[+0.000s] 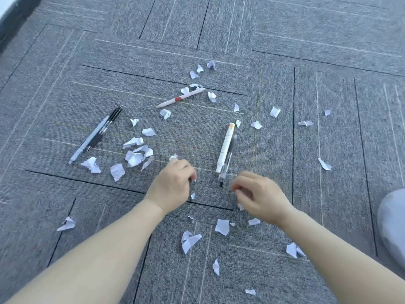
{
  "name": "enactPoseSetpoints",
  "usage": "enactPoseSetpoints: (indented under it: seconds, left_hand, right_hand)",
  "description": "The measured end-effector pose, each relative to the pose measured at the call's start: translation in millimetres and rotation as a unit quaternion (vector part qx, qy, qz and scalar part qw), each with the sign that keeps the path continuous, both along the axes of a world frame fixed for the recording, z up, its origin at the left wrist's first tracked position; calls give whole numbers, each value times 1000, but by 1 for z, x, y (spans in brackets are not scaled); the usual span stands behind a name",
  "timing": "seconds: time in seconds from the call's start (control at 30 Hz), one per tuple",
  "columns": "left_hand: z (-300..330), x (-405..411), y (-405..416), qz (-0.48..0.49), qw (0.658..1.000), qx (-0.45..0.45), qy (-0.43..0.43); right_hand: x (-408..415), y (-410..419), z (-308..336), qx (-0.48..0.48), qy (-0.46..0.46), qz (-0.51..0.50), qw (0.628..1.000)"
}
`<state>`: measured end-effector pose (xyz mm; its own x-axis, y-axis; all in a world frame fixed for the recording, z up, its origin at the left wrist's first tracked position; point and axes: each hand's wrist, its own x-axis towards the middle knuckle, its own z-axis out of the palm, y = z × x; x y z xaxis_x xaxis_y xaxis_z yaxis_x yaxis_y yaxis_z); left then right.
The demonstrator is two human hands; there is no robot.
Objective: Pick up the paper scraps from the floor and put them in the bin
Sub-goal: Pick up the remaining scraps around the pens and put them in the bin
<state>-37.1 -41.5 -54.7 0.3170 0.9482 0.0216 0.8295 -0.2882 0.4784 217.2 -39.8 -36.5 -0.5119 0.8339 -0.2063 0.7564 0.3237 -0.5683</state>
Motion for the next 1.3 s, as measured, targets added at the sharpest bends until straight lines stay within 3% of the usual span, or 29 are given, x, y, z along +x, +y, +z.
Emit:
enactPoseSetpoints:
  seconds: [0.07, 0.13, 0.27, 0.33, 0.5, 0.57, 0.67, 0.8, 0.93, 1.03, 1.3]
  left_hand:
    - [3, -8, -7, -4, 999, 41, 16]
    - [4, -19, -1, 92, 992, 39, 81]
    - [1, -46, 26, 248, 946, -102, 181]
    - [-1, -52, 27, 253, 946, -122, 160]
    - [6, -46, -10, 150, 987, -53, -18]
    - [6, -43, -25, 117, 993, -8, -7]
    - [6, -52, -14, 207, 978, 14, 35]
    - [11, -72, 28, 263, 958, -79, 79]
    - [16, -79, 74, 268, 950, -151, 57]
    - [14, -78, 98, 268, 947, -178, 0]
    - [13, -70, 13, 219, 970, -26, -101]
  right_hand:
    - [7, -4, -3, 65, 12, -77, 995]
    - [7, -9, -8, 123, 1, -80, 989]
    - [-19, -37, -16, 124, 3, 13, 992]
    - [-33, -53, -16, 77, 19, 29, 996]
    - [-60, -62, -1, -4, 101, 76, 992]
    - [-76, -38, 4, 23, 109, 46, 993]
    - [-112, 13, 12, 56, 56, 48, 996]
    - [-160, 84, 13, 30, -58, 60, 996]
    - [-185, 136, 8, 10, -101, 24, 995]
    - [-202, 155, 6, 7, -115, 56, 992]
    - [-183, 93, 0, 54, -29, 152, 986]
